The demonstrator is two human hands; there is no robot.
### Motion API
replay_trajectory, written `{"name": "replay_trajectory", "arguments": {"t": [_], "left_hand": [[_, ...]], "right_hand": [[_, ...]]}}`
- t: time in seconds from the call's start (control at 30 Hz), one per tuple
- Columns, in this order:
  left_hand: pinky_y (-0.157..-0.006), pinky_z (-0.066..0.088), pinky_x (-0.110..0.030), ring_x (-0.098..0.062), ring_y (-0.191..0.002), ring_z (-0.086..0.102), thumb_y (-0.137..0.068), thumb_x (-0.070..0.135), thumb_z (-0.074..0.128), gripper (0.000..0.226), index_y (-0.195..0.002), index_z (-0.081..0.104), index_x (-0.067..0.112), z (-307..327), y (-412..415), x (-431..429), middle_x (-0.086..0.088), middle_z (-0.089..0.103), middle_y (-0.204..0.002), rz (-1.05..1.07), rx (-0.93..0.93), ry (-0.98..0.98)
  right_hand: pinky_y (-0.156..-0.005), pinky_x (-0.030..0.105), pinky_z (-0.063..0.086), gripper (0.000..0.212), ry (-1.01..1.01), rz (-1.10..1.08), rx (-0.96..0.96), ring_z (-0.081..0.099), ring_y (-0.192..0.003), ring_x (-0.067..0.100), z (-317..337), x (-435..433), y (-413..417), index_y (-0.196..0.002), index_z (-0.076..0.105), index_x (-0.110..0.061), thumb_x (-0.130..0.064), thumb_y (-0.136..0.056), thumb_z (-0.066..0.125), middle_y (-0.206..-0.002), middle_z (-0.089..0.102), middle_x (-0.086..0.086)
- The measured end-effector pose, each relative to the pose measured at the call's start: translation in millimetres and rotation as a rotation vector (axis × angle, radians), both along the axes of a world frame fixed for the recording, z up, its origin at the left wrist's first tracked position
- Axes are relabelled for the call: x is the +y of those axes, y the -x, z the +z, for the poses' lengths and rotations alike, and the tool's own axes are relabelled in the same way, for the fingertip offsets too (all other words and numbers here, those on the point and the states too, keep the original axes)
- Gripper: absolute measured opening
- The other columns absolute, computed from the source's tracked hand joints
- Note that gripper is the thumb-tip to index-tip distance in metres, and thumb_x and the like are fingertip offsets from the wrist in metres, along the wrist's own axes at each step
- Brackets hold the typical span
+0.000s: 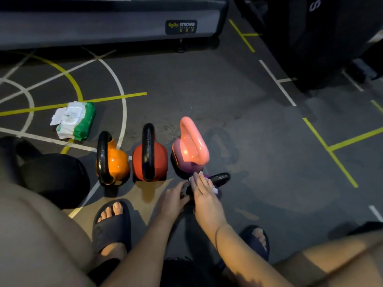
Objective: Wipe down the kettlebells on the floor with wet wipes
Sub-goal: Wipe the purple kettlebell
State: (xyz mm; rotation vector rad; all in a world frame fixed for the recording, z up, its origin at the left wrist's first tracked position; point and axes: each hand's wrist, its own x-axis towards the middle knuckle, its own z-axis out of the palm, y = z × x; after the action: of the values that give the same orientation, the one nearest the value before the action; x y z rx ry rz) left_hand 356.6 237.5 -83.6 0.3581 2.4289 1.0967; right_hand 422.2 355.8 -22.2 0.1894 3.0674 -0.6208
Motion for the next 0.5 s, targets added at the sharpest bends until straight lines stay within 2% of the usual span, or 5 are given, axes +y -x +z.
{"name": "replay_trajectory", "arguments": {"t": [0.13, 0.23, 0.33, 0.4, 0.5], "left_hand": [[-0.104, 0.048, -0.038, -0.019, -0.126, 0.060, -0.087, 0.040, 0.077, 0.082, -0.156, 0.035, 0.026, 8.0, -2.7, -9.0, 0.002, 0.057, -0.143, 0.013, -0.053, 0.012], [-0.105, 0.043, -0.029, -0.017, -0.131, 0.055, -0.096, 0.031, 0.065, 0.073, -0.158, 0.028, 0.027, 16.3, -10.8, -15.6, -0.001, 0.056, -0.146, -0.002, -0.051, 0.031], [-0.098, 0.038, -0.021, -0.018, -0.127, 0.054, -0.099, 0.014, 0.053, 0.065, -0.158, 0.029, 0.025, 28.4, -12.9, -17.5, -0.004, 0.058, -0.142, 0.038, 0.008, 0.034], [-0.103, 0.040, -0.027, -0.019, -0.130, 0.052, -0.099, 0.008, 0.047, 0.063, -0.157, 0.032, 0.028, 34.3, -13.0, -16.4, -0.003, 0.056, -0.144, 0.077, 0.051, 0.059], [-0.105, 0.043, -0.031, -0.019, -0.131, 0.052, -0.098, 0.005, 0.046, 0.061, -0.154, 0.039, 0.029, 44.3, -16.9, -14.1, 0.000, 0.055, -0.145, 0.115, 0.144, 0.046]], "right_hand": [[-0.121, 0.037, 0.022, 0.062, 0.119, -0.205, 0.014, 0.040, -0.142, 0.031, -0.3, 26.0, 13.8, -0.137, 0.057, -0.003, 0.014, -0.077, 0.054, -0.149, 0.047, 0.015], [-0.116, 0.020, 0.021, 0.044, 0.171, -0.422, 0.008, 0.042, -0.142, 0.023, 6.0, 55.6, 16.7, -0.130, 0.065, -0.008, 0.004, -0.091, 0.050, -0.147, 0.051, 0.012], [-0.117, 0.027, 0.021, 0.054, 0.095, -0.291, 0.020, 0.045, -0.139, 0.027, 8.5, 41.0, 13.7, -0.129, 0.064, -0.006, 0.011, -0.080, 0.048, -0.144, 0.054, 0.014], [-0.118, 0.037, 0.026, 0.059, 0.066, -0.101, 0.025, 0.052, -0.132, 0.030, 5.4, 14.8, 10.6, -0.123, 0.067, -0.005, 0.014, -0.069, 0.052, -0.136, 0.061, 0.014], [-0.118, 0.044, 0.031, 0.062, 0.115, -0.006, -0.020, 0.054, -0.132, 0.026, 6.9, -3.1, 10.2, -0.129, 0.064, -0.005, 0.019, -0.073, 0.055, -0.134, 0.063, 0.010]]}}
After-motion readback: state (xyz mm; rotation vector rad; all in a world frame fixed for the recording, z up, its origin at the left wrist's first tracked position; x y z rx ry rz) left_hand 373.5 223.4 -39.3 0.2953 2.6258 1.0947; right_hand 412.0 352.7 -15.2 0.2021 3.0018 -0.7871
